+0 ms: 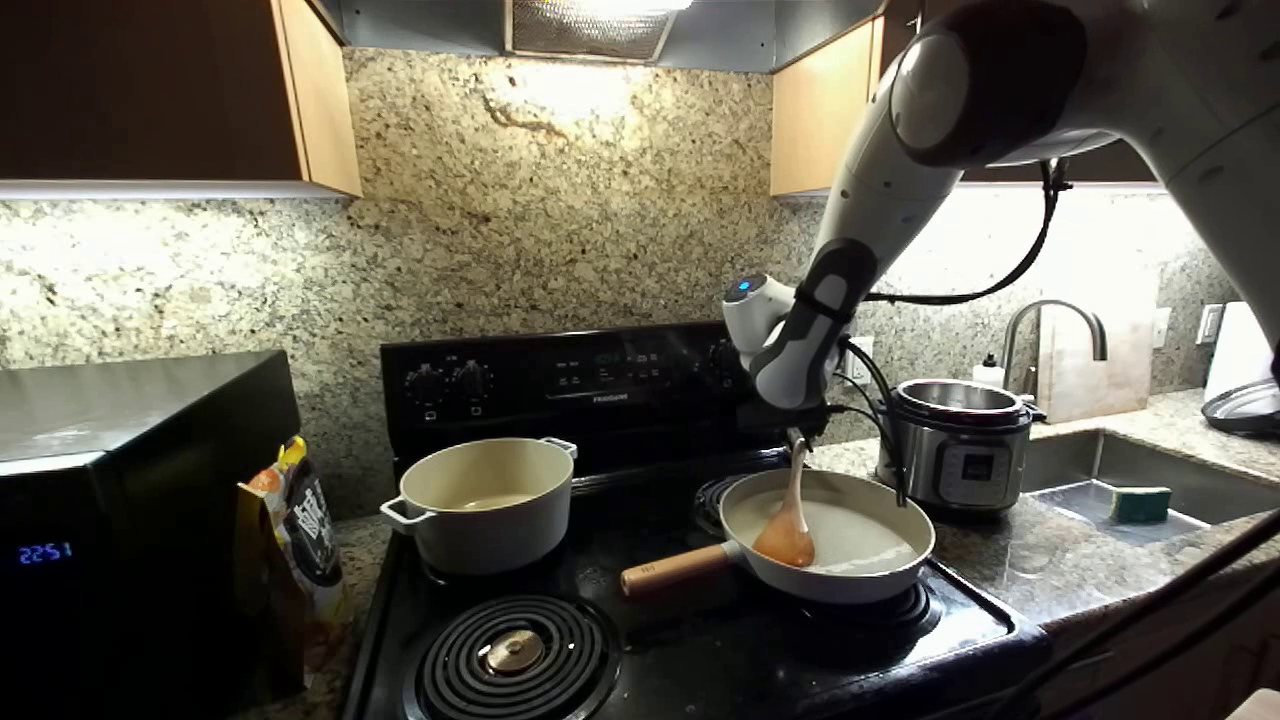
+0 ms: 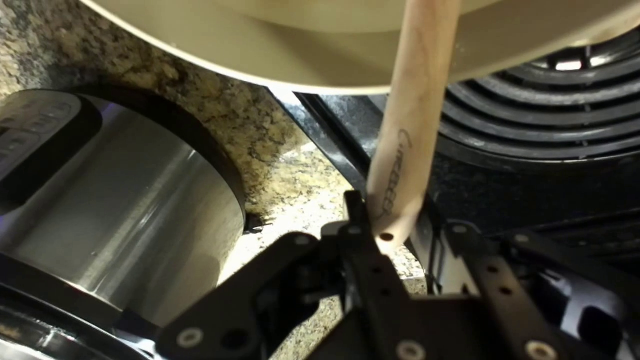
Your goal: Stir the water in the pan with the spatula
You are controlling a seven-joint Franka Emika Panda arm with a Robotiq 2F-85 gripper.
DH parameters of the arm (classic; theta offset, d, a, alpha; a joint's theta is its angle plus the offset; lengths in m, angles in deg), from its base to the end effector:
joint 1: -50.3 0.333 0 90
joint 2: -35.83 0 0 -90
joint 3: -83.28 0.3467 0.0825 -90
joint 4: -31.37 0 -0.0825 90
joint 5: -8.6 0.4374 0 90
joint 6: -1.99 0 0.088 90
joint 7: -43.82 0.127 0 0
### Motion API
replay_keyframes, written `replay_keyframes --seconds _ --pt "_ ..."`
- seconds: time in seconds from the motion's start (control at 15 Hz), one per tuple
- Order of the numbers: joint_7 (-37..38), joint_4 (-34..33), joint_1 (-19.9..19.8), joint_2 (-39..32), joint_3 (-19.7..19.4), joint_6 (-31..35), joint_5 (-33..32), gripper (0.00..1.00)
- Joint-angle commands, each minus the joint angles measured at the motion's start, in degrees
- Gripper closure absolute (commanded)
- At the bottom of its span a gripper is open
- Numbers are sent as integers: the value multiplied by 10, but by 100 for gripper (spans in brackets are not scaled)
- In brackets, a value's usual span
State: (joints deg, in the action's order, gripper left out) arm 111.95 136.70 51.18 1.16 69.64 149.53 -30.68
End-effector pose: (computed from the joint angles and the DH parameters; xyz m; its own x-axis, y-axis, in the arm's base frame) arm 0.6996 -0.1450 0.1843 0.6638 -0.5919 0.4572 -0.7328 -0.6369 0.2394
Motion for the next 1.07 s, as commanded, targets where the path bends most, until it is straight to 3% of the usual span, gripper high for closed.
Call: replay_keyframes --seconds 0.0,0.4,0.47,0.53,0.67,1.0 --pt "-26 -6 0 -7 -5 13 28 94" --pt "-27 -8 0 -9 -7 10 40 94" --pt "-25 -10 1 -10 -8 4 43 87" --pt "-26 -10 1 -11 -7 2 48 49" --pt "-22 -12 6 -13 -12 -3 58 43" --pt "-25 -15 9 -19 -17 -3 65 11"
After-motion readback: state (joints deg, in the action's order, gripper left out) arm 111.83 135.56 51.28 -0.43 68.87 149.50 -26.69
